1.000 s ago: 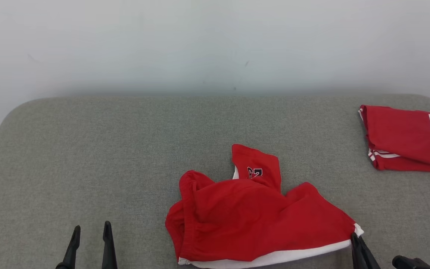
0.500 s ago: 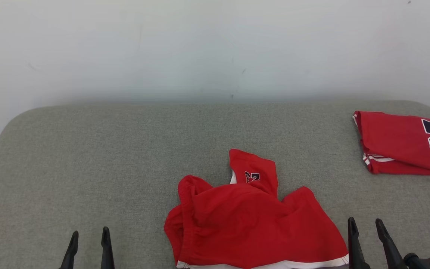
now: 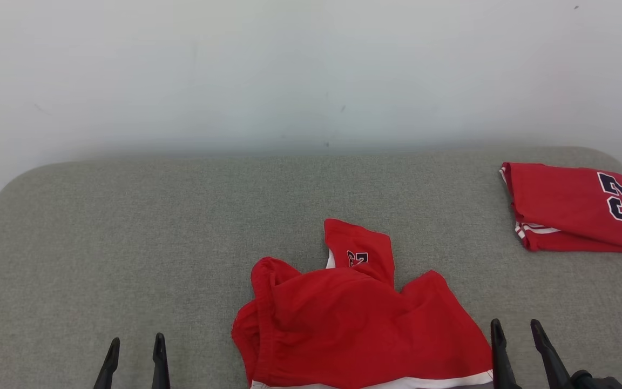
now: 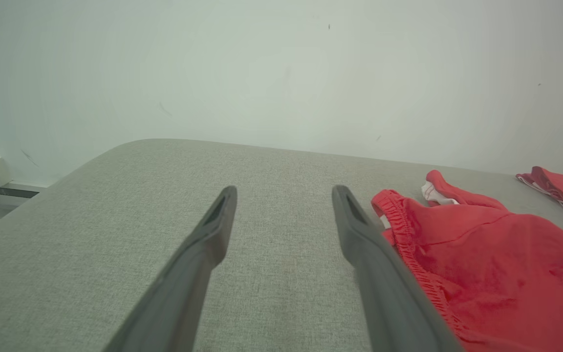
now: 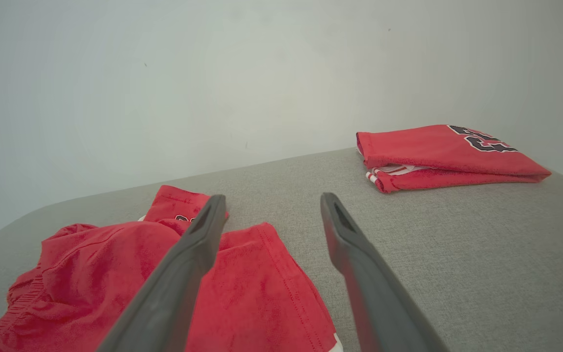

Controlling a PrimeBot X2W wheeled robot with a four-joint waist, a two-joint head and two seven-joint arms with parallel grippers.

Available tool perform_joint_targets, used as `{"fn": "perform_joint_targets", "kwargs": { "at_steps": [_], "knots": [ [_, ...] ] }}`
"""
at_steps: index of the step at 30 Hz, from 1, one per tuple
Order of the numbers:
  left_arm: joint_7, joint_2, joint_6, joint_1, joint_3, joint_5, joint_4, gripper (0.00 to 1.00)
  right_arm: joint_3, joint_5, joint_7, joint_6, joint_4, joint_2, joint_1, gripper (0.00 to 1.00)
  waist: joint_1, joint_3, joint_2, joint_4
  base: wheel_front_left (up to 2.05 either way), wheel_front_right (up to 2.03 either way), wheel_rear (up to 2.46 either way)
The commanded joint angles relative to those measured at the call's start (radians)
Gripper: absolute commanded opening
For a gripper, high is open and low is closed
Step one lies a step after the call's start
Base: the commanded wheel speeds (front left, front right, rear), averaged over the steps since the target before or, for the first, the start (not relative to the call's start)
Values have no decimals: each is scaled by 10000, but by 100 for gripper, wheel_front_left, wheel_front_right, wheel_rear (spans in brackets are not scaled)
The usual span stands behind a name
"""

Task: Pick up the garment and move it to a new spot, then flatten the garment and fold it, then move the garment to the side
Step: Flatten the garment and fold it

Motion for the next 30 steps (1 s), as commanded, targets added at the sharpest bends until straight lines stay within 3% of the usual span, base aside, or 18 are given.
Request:
{"fn": "perform_joint_targets", "kwargs": {
  "at_steps": [1, 12, 22, 30],
  "knots": [
    [-28, -15, -10, 98, 13, 57, -30, 100, 106, -115, -64, -28, 12, -50, 101, 100, 0, -10, 0, -33, 0, 0, 0],
    [-28, 240, -9, 188, 11, 1048, -96, 100, 713, -206, -92, -28, 12, -479, -241, 100, 0, -65, 0, -124, 0, 0, 0],
    [-28, 272, -2, 361, 144, 998, -118, 100, 630, -279, -87, -28, 454, -501, -218, 100, 0, -73, 0, -85, 0, 0, 0],
    [-28, 518, -311, 160, -1051, 755, 771, 100, 199, -341, 130, -28, 2017, -814, -573, 100, 0, 140, 0, -226, 0, 0, 0]
  ]
}}
